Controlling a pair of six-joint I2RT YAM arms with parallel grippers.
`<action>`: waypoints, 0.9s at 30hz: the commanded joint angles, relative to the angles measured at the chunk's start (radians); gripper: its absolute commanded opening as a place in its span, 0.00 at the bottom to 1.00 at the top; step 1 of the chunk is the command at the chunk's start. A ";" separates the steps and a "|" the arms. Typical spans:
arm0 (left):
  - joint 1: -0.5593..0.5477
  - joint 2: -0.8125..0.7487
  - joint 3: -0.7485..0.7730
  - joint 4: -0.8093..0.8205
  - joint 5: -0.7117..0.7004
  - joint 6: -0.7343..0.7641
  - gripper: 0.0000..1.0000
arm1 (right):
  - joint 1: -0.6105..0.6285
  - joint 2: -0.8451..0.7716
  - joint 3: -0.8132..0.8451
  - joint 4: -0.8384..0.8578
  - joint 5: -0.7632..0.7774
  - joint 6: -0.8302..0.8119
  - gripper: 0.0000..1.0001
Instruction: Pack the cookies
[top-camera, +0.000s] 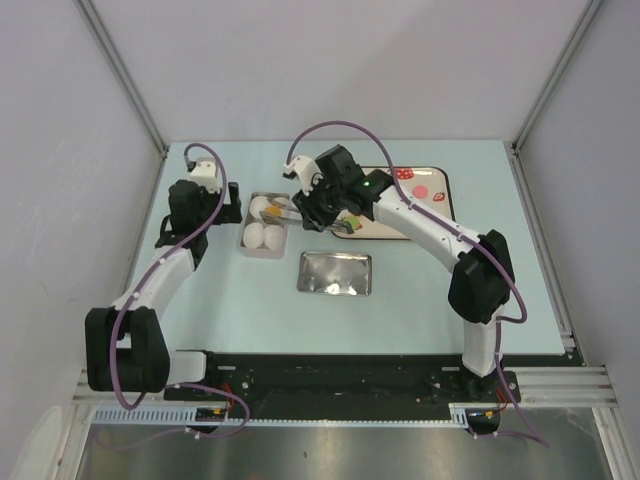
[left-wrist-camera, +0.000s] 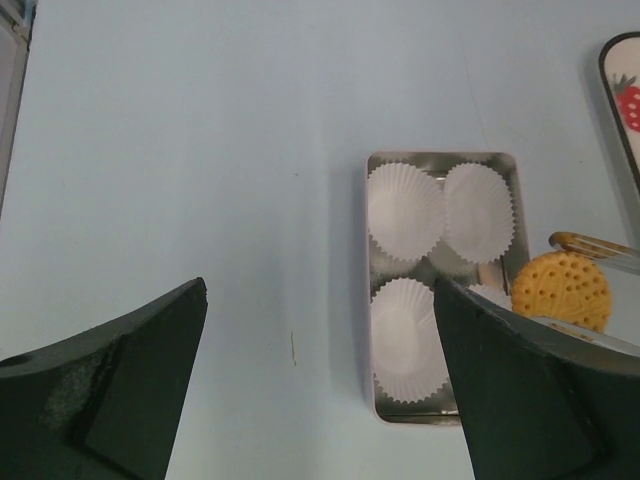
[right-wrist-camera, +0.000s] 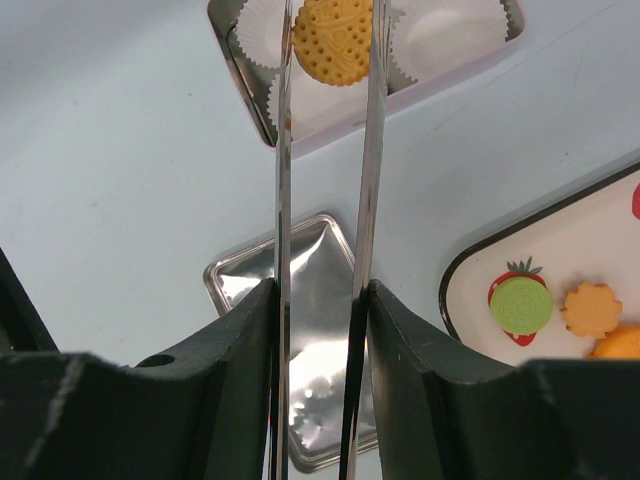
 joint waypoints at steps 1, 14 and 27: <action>0.007 0.041 0.047 -0.008 -0.049 0.029 1.00 | 0.023 0.019 0.052 0.042 0.003 0.008 0.36; 0.020 0.056 0.016 0.006 -0.013 0.000 0.99 | 0.039 0.061 0.050 0.026 0.019 -0.003 0.36; 0.052 0.036 0.013 0.000 0.017 -0.016 1.00 | 0.042 0.088 0.045 0.025 0.025 -0.016 0.36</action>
